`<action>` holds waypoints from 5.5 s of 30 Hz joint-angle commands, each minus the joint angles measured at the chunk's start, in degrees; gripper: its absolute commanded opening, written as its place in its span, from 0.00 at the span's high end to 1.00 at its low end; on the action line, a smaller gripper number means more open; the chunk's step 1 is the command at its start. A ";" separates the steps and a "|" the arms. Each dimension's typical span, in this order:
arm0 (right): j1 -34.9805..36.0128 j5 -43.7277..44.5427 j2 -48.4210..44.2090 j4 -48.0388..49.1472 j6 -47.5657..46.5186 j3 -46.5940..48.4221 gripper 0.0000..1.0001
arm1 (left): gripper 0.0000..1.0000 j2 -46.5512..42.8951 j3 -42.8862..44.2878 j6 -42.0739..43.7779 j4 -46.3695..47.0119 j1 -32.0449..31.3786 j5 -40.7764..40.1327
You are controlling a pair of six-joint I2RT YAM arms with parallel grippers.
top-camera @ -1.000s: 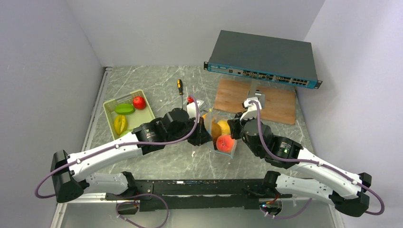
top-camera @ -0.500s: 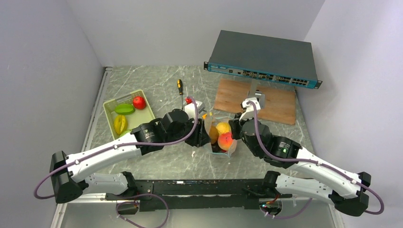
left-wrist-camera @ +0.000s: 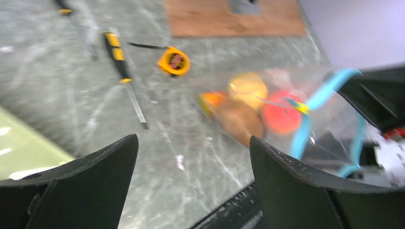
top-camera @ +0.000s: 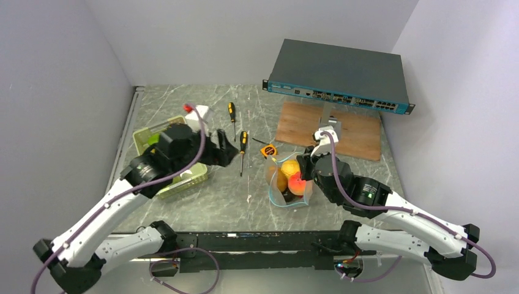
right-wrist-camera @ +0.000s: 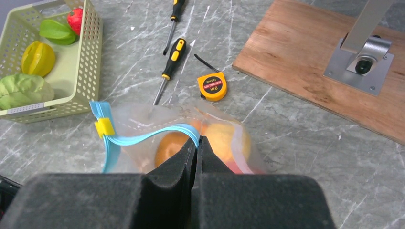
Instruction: Place the food in the zip-top bag and seal the zipper
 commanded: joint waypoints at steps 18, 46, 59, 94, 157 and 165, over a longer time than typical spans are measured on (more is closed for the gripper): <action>0.20 -0.36 -2.97 1.67 -0.92 0.41 1.00 | 0.01 30.37 17.45 24.93 -22.52 43.77 -13.56; 0.26 -0.69 -3.76 0.76 0.48 0.38 1.00 | 0.18 54.89 18.71 27.89 -17.16 50.60 -16.55; 0.25 -1.17 -4.23 0.68 0.99 0.08 1.00 | 0.50 54.58 17.90 27.59 -17.47 50.63 -17.52; 0.21 -3.44 -0.92 3.98 0.35 0.34 1.00 | 0.67 4.43 12.18 12.64 -14.42 38.90 26.55; 0.31 -6.25 -0.19 5.59 4.23 0.18 1.00 | 0.13 2.42 -4.36 0.09 23.18 -17.97 -5.34; 0.27 -6.10 -0.24 5.49 4.23 -0.19 1.00 | 0.06 -8.27 -7.69 1.57 12.50 -11.64 -16.19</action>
